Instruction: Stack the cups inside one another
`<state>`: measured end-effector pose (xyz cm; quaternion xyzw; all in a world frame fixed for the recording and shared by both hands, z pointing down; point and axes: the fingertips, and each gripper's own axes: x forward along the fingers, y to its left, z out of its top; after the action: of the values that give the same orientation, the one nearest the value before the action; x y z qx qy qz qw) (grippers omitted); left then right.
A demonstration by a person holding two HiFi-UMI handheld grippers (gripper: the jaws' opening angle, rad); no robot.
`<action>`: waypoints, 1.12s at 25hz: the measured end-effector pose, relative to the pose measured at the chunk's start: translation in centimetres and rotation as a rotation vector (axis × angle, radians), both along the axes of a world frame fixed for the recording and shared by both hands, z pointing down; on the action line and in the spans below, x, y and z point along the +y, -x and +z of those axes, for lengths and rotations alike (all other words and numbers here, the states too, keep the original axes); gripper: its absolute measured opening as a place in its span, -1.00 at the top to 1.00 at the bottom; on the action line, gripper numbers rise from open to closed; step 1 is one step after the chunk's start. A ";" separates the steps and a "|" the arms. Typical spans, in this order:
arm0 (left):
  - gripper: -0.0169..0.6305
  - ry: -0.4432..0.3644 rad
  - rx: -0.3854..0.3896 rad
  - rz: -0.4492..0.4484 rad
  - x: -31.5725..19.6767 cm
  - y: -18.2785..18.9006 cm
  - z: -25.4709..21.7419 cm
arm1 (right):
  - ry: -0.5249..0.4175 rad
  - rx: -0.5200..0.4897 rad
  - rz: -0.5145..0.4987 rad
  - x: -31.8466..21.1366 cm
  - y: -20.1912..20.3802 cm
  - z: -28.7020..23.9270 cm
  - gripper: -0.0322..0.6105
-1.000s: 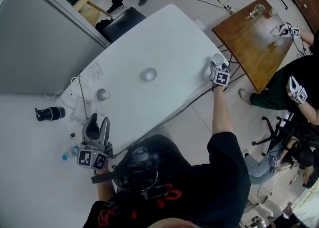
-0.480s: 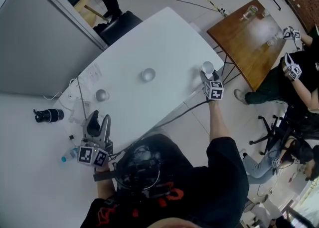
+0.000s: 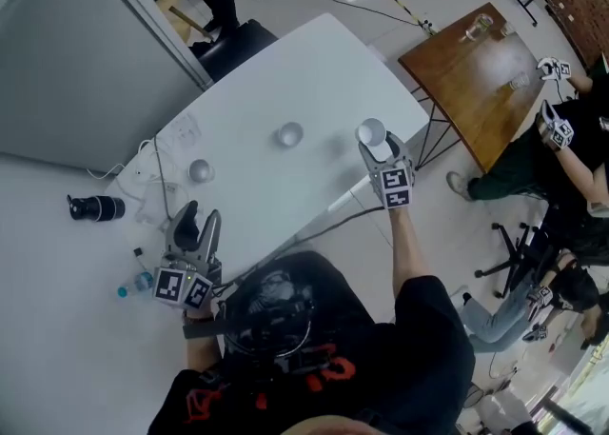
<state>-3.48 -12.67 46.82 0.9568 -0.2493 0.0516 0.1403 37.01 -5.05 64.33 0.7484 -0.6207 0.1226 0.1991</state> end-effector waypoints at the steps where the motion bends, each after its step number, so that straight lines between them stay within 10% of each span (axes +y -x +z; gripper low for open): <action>1: 0.29 -0.005 0.001 -0.003 0.1 0.2 -0.1 | -0.009 0.003 -0.018 -0.3 1.0 -0.6 0.00; 28: 0.29 -0.069 0.052 -0.228 0.7 9.7 -0.1 | 0.000 -0.039 -0.299 -10.4 15.9 -0.6 0.09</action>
<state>-13.17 -12.02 46.77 0.9275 -0.3546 0.0020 0.1185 21.13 -15.44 63.76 0.6453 -0.7288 0.1060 0.2031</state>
